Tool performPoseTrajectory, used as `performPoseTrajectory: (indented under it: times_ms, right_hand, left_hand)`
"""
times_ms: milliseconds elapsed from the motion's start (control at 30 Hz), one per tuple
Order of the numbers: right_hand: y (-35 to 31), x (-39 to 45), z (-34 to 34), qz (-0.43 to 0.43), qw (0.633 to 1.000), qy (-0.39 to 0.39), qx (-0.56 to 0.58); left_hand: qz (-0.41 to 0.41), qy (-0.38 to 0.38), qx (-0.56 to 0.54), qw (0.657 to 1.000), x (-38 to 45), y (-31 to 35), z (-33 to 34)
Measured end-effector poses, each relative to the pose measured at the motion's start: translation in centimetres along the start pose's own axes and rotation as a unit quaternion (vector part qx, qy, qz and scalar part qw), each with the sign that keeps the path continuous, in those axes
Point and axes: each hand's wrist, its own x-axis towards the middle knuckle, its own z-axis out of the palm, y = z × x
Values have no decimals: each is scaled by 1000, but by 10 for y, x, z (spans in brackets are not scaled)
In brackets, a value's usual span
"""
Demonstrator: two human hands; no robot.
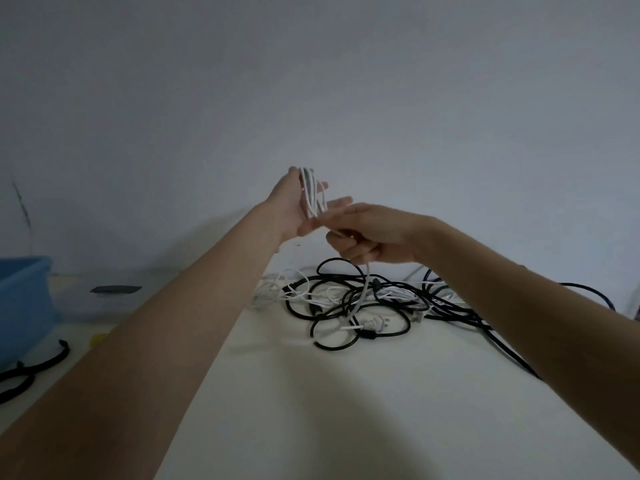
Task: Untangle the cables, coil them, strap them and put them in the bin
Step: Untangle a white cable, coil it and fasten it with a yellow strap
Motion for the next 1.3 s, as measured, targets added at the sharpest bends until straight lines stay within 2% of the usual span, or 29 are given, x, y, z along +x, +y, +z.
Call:
performPoseTrajectory:
  times_ms: [100, 233, 333, 467, 567, 667, 833, 933, 1133, 1300]
  right_hand:
    - [12, 3, 6, 34, 999, -10, -18]
    - [27, 4, 6, 62, 993, 27, -99]
    - [33, 1, -5, 94, 979, 76, -165]
    - [39, -12, -23, 147, 956, 128, -220]
    - [37, -21, -30, 151, 951, 148, -227]
    - [30, -24, -35, 148, 942, 169, -248]
    - [18, -26, -47, 124, 941, 218, -227]
    - [12, -24, -45, 99, 950, 229, -186]
    - [-7, -16, -21, 28, 983, 164, -74]
    - [6, -10, 1, 21, 996, 81, -12]
  left_hand:
    - [20, -67, -64, 996, -3, 5, 13]
    - [-29, -124, 66, 990, -10, 7, 17]
    - [-108, -213, 188, 953, -16, 1, 10]
    - [-211, -296, 254, 897, -22, -13, -2]
    - [-266, -303, 290, 868, -25, -29, -12]
    - [-285, -282, 322, 858, -22, -44, -17]
    - [-294, -242, 317, 868, -21, -52, -31]
    - [-284, -206, 260, 900, -16, -53, -42]
    - [-145, -47, 162, 975, 1, -46, -37]
    - [-72, -22, 103, 992, 12, -30, -17]
